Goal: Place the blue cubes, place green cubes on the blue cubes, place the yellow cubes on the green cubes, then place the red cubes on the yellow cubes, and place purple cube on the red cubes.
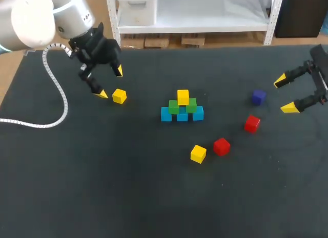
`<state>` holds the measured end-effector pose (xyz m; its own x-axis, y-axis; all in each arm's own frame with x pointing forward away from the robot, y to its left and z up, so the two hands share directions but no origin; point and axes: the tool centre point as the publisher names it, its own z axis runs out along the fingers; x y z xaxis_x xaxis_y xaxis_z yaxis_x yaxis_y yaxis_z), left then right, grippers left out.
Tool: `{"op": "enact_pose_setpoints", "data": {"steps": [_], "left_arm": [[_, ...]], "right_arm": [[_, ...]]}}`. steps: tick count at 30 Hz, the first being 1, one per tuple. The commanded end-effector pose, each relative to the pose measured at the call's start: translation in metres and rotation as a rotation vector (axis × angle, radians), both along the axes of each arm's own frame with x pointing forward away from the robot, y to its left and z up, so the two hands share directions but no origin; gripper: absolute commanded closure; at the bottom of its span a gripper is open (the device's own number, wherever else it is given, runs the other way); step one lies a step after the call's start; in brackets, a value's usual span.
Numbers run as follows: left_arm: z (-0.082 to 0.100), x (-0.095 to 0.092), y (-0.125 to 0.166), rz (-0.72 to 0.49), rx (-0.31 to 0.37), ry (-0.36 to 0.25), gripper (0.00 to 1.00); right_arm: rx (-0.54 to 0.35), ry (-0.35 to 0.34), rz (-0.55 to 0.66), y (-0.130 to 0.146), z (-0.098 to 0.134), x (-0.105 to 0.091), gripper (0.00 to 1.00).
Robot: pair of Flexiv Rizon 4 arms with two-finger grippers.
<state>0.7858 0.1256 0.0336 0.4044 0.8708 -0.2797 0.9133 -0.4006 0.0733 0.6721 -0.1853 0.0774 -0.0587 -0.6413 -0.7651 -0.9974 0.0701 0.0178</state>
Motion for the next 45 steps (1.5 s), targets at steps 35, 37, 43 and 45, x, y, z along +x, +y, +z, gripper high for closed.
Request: {"op": "enact_pose_setpoints", "data": {"steps": [35, 37, 43, 45], "left_arm": [[-0.037, 0.009, -0.016, -0.032, -0.04, 0.089, 0.11], [-0.038, 0.008, -0.017, -0.032, -0.043, 0.089, 0.23], [-0.04, 0.007, -0.018, -0.029, -0.05, 0.091, 0.57], [-0.041, 0.006, -0.018, -0.026, -0.051, 0.092, 0.69]], "right_arm": [[0.002, -0.001, 0.001, 0.0, -0.001, 0.001, 0.0], [0.002, -0.001, 0.001, 0.0, -0.001, 0.001, 0.0], [0.002, -0.001, 0.001, 0.0, -0.001, 0.001, 0.0], [0.002, -0.001, 0.001, 0.0, -0.001, 0.001, 0.0]]}}
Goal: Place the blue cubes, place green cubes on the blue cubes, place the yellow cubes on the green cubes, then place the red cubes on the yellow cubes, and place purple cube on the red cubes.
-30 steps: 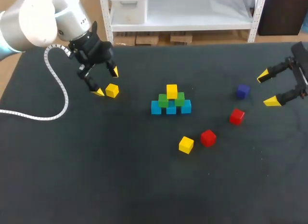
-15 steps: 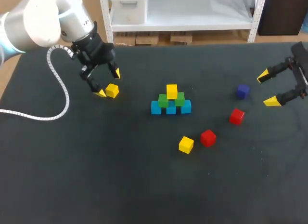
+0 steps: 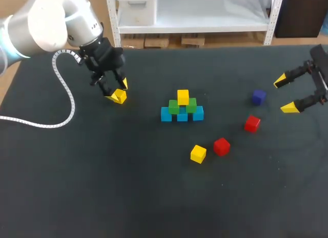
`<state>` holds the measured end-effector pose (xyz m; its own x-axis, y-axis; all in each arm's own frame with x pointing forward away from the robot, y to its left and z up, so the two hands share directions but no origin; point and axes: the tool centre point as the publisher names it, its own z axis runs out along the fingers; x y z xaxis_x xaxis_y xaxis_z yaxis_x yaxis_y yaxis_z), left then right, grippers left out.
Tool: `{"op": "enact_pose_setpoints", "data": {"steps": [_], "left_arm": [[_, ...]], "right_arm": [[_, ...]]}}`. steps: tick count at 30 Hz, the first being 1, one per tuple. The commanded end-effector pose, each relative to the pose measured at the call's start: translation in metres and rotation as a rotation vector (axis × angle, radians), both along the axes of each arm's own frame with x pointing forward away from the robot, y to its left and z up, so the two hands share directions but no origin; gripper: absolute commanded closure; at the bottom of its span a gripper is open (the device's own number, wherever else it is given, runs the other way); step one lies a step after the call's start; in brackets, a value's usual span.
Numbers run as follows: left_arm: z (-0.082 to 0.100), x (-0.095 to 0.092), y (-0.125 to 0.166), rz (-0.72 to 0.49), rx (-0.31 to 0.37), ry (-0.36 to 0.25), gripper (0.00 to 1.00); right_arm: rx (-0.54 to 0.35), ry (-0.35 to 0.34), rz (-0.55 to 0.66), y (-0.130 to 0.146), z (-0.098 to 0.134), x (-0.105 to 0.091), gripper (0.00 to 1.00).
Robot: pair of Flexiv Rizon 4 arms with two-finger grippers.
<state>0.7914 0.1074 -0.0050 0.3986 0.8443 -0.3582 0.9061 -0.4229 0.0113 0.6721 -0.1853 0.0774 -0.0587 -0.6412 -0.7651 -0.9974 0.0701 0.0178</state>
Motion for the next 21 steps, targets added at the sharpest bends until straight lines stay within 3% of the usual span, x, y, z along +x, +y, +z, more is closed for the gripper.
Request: {"op": "enact_pose_setpoints", "data": {"steps": [1, 2, 3, 7, 11, 21], "left_arm": [[-0.003, 0.0, 0.0, 0.002, -0.003, 0.003, 0.75], [-0.004, 0.0, 0.0, 0.003, -0.004, 0.003, 0.82], [-0.004, -0.001, 0.0, 0.008, -0.009, 0.004, 0.99], [-0.003, -0.005, 0.0, 0.016, -0.014, 0.003, 1.0], [0.009, -0.01, -0.002, 0.047, -0.01, 0.0, 1.0], [0.067, -0.038, -0.027, 0.143, 0.008, -0.056, 1.0]], "right_arm": [[0.002, -0.001, 0.001, 0.0, -0.001, 0.001, 0.0], [0.002, -0.001, 0.001, 0.0, -0.001, 0.001, 0.0], [0.002, -0.001, 0.001, 0.0, -0.001, 0.001, 0.0], [0.002, -0.001, 0.001, 0.0, -0.001, 0.001, 0.0], [0.002, -0.001, 0.001, 0.0, -0.001, 0.001, 0.0], [0.002, -0.001, 0.001, 0.0, -0.001, 0.001, 0.0]]}}
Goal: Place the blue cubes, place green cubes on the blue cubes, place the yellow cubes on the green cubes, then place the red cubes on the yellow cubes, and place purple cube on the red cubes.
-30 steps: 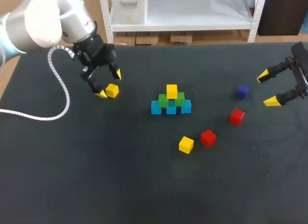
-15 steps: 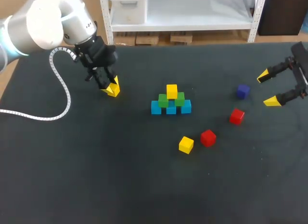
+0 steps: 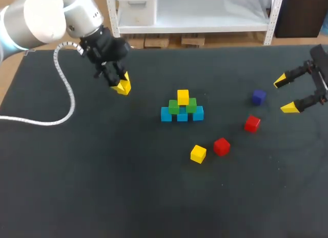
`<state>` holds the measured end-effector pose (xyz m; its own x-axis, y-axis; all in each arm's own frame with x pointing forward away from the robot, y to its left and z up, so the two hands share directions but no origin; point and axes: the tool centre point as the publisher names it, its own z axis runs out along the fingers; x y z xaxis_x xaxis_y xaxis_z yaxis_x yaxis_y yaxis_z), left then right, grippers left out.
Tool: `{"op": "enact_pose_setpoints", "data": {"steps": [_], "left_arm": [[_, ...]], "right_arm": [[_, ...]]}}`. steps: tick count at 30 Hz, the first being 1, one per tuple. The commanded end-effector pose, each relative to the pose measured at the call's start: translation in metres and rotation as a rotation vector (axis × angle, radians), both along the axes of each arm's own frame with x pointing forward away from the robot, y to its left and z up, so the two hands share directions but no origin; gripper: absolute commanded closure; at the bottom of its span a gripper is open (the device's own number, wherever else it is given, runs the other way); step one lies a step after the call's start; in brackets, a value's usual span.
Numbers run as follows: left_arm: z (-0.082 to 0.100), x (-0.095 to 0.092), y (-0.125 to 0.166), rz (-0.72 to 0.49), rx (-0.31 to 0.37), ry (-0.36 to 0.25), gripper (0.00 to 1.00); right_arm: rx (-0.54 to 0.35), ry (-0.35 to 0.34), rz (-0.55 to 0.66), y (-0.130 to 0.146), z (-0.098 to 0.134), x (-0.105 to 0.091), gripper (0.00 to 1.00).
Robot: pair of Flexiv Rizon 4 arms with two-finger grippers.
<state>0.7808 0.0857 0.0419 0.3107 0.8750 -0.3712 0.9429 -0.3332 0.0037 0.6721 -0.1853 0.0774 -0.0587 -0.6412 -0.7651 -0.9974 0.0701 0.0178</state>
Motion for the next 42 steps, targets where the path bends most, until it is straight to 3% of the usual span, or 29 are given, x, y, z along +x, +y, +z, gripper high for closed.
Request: {"op": "enact_pose_setpoints", "data": {"steps": [1, 8, 15, 28, 42], "left_arm": [[0.025, -0.03, -0.008, 0.057, 0.016, -0.078, 1.0], [0.045, -0.048, -0.03, 0.161, -0.026, -0.089, 1.0], [0.048, -0.059, -0.053, 0.267, -0.051, -0.109, 1.0], [0.046, -0.07, -0.109, 0.272, -0.051, -0.108, 1.0], [0.042, -0.065, -0.123, 0.247, -0.028, -0.046, 1.0]], "right_arm": [[0.002, -0.001, 0.001, 0.0, -0.001, 0.001, 0.0], [0.002, -0.001, 0.001, 0.0, -0.001, 0.001, 0.0], [0.002, -0.001, 0.001, 0.0, -0.001, 0.001, 0.0], [0.002, -0.001, 0.001, 0.0, -0.001, 0.001, 0.0], [0.002, -0.001, 0.001, 0.0, -0.001, 0.001, 0.0]]}}
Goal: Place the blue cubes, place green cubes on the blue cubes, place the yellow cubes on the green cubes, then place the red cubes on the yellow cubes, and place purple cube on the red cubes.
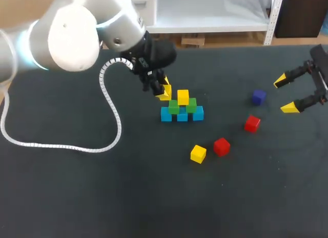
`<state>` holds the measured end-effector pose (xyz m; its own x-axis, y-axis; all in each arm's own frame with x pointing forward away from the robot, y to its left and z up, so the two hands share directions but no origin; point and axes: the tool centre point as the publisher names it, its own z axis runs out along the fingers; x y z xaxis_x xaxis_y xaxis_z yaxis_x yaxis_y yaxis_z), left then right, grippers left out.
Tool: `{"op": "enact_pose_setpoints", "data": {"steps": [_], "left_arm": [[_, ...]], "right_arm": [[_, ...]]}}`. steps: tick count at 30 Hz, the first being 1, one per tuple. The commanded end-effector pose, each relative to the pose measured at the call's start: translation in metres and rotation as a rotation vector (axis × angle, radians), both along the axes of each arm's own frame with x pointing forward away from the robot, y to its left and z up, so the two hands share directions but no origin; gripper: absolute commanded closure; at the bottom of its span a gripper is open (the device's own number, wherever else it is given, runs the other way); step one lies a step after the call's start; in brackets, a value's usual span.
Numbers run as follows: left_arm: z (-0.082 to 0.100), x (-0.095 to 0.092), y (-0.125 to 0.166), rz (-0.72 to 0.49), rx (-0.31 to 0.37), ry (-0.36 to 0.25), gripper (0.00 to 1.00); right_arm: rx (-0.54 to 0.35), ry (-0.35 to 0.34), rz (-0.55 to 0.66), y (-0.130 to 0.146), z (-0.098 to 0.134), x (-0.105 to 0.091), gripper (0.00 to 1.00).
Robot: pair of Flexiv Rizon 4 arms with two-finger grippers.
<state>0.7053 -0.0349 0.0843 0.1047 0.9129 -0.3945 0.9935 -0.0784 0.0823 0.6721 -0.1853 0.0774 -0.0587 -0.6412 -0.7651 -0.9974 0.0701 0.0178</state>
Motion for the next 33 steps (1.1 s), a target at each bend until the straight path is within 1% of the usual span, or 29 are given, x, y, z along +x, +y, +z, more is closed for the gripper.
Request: {"op": "enact_pose_setpoints", "data": {"steps": [1, 6, 7, 14, 24, 33], "left_arm": [[0.0, 0.011, -0.003, -0.012, 0.013, 0.032, 1.0], [0.0, 0.013, -0.004, -0.01, 0.016, 0.038, 1.0], [-0.001, 0.013, -0.005, -0.011, 0.026, 0.045, 1.0], [-0.005, 0.012, -0.01, -0.026, 0.02, 0.058, 1.0], [-0.011, 0.011, -0.006, -0.019, 0.023, 0.071, 1.0], [-0.016, 0.01, -0.007, -0.016, 0.013, 0.084, 1.0]], "right_arm": [[0.002, -0.001, 0.001, 0.0, -0.001, 0.001, 0.0], [0.002, -0.001, 0.001, 0.0, -0.001, 0.001, 0.0], [0.002, -0.001, 0.001, 0.0, -0.001, 0.001, 0.0], [0.002, -0.001, 0.001, 0.0, -0.001, 0.001, 0.0], [0.002, -0.001, 0.001, 0.0, -0.001, 0.001, 0.0], [0.002, -0.001, 0.001, 0.0, -0.001, 0.001, 0.0]]}}
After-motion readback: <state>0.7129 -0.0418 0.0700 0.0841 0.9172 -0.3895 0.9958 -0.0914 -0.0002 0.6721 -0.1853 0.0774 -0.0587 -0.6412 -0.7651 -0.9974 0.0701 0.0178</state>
